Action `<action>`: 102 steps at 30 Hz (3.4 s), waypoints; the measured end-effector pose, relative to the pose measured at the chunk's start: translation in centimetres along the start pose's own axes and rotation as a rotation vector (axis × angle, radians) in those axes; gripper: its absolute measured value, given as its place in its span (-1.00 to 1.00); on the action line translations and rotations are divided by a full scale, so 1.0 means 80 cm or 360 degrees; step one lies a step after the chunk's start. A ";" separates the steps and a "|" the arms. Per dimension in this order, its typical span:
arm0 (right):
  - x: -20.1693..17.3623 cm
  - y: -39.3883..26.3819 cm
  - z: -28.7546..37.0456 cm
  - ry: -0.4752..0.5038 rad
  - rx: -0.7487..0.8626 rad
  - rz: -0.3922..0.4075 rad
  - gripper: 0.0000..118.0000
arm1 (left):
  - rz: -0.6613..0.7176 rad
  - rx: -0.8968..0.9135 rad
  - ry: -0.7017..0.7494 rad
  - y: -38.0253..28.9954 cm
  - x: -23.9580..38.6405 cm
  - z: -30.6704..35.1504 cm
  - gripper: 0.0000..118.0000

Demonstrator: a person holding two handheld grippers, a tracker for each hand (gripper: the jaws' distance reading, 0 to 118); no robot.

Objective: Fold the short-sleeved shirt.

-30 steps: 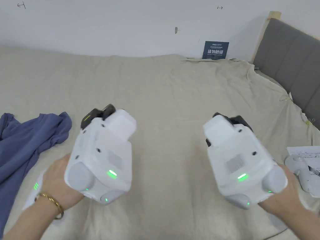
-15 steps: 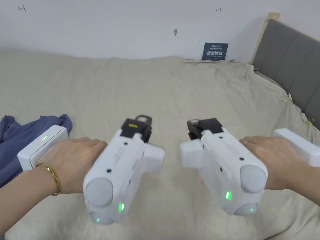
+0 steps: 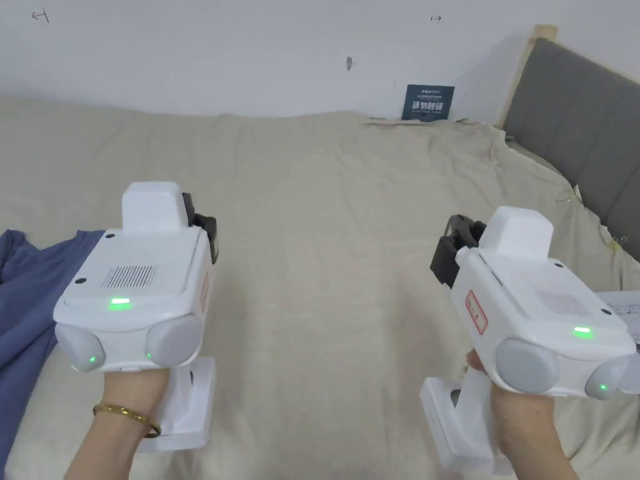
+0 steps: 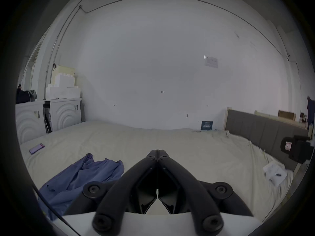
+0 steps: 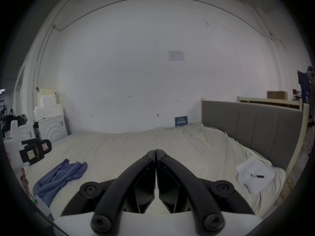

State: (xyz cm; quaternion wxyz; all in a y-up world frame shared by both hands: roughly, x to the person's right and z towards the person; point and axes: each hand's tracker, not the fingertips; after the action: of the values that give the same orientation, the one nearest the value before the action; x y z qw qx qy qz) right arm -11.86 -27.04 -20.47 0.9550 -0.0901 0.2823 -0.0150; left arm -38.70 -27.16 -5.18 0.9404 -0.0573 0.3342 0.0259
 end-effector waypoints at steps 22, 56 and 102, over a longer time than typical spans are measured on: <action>0.002 -0.012 0.023 -0.0056 -0.0051 0.0187 -1.00 | -0.0110 -0.0084 -0.0043 -0.032 -0.006 0.016 -1.00; -0.006 -0.007 0.022 -0.0010 -0.0031 0.0241 -1.00 | -0.0122 -0.0060 -0.0084 -0.017 0.002 0.019 -1.00; -0.172 -0.014 -0.025 0.0543 -0.0033 0.0321 -1.00 | -0.0069 -0.0059 0.0417 -0.011 -0.140 0.072 -1.00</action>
State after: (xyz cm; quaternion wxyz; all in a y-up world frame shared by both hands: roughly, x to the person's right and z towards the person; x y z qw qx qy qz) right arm -24.49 -27.33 -14.51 0.8890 -0.0674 0.4478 0.0686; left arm -43.71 -27.45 6.42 0.8878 -0.0849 0.4524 0.0041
